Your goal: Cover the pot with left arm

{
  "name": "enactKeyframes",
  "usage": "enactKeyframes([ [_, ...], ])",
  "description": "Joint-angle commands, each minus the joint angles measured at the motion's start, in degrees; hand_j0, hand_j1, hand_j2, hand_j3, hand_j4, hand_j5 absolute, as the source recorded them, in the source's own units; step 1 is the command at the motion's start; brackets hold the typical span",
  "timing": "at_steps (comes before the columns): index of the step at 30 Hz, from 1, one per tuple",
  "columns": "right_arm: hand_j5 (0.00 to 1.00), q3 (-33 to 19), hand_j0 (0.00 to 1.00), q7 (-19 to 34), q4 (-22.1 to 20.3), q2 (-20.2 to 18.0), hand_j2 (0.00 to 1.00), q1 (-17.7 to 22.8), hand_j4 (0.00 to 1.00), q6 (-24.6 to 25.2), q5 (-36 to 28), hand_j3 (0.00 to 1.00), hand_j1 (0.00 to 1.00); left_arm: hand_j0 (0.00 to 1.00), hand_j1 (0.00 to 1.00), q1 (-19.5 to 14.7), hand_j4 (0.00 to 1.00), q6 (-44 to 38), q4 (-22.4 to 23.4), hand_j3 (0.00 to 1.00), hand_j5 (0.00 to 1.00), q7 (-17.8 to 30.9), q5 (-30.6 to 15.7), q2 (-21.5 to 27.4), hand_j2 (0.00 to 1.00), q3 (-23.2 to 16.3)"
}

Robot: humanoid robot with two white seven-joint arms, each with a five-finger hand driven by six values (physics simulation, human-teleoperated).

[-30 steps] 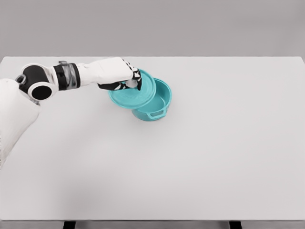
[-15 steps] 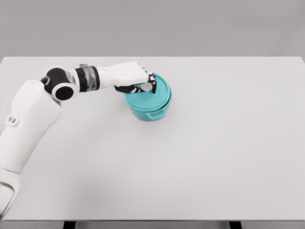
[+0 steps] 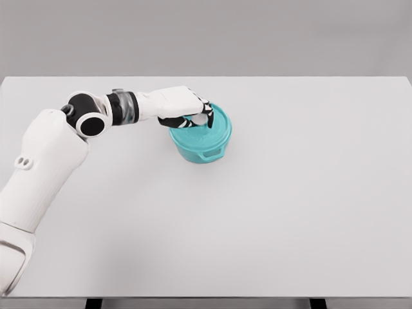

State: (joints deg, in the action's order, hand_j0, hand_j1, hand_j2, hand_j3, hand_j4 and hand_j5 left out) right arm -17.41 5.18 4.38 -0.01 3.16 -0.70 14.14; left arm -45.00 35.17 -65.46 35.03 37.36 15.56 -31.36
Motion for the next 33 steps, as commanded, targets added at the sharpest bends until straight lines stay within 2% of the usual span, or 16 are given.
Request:
enactKeyframes([
  [1,1.00,0.01,1.00,0.01,0.02,0.01,1.00,0.00,1.00,0.00,0.01,1.00,1.00,0.53,0.53,0.00,0.53,-0.17,0.60,0.53,0.53,-0.03,-0.27,0.00,0.53,0.07],
  [9,1.00,0.01,1.00,0.01,0.02,0.01,1.00,0.00,1.00,0.00,0.01,1.00,1.00,0.63,0.63,-0.09,0.63,-0.17,0.51,0.63,0.63,-0.03,-0.27,-0.27,0.63,0.07],
  [22,1.00,0.01,1.00,0.01,0.02,0.01,1.00,0.00,1.00,0.00,-0.07,1.00,1.00,0.64,0.64,-0.09,0.64,-0.17,0.33,0.64,0.64,-0.03,-0.36,-0.27,0.64,0.07],
  [33,1.00,0.01,1.00,0.01,0.02,0.01,1.00,0.00,1.00,0.00,0.01,1.00,1.00,0.69,0.69,-0.26,0.69,-0.17,-0.19,0.69,0.69,-0.03,-0.62,-0.09,0.69,0.25],
])
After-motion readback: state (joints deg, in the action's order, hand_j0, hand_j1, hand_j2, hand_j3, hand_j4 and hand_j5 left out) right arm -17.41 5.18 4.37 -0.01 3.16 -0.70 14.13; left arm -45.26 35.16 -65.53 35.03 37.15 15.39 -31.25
